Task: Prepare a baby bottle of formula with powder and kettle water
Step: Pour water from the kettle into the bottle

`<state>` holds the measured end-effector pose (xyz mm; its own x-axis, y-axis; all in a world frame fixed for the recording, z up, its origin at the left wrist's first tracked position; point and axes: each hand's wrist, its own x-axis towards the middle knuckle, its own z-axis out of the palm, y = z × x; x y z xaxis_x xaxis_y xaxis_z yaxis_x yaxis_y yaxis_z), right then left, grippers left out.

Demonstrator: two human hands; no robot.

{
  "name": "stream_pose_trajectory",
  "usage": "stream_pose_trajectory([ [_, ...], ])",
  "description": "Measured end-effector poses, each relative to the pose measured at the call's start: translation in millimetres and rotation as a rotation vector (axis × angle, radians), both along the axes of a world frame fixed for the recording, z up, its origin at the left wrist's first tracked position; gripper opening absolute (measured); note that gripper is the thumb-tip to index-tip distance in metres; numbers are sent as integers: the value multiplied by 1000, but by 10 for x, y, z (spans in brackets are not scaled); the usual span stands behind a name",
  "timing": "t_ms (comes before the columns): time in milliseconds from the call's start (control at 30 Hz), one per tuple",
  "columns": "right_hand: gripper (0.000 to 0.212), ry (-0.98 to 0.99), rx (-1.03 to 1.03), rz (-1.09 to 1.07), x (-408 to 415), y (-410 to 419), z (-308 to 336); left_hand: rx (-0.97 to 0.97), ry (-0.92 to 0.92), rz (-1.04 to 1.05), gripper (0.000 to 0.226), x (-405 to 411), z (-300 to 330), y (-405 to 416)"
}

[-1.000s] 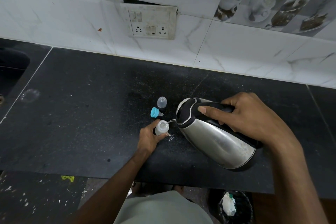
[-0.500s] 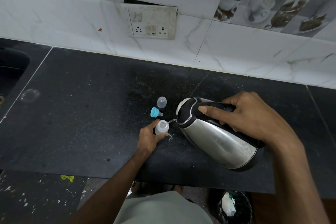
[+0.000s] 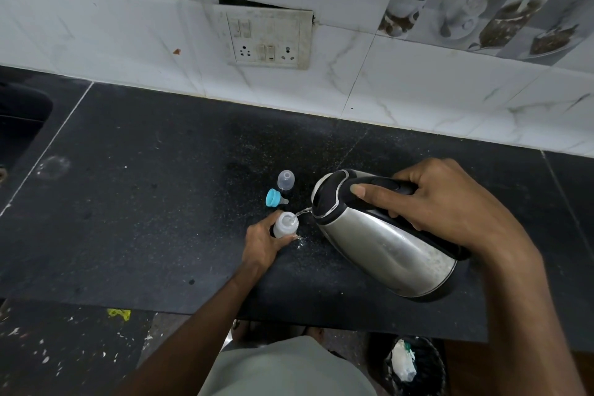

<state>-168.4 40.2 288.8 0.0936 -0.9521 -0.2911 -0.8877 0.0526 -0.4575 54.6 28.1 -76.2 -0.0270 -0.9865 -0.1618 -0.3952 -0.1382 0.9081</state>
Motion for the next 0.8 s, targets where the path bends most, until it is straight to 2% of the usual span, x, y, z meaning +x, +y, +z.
stream_pose_trajectory([
  [800, 73, 10, 5, 16, 13, 8, 58, -4, -1, -6, 59, 10, -32, -5],
])
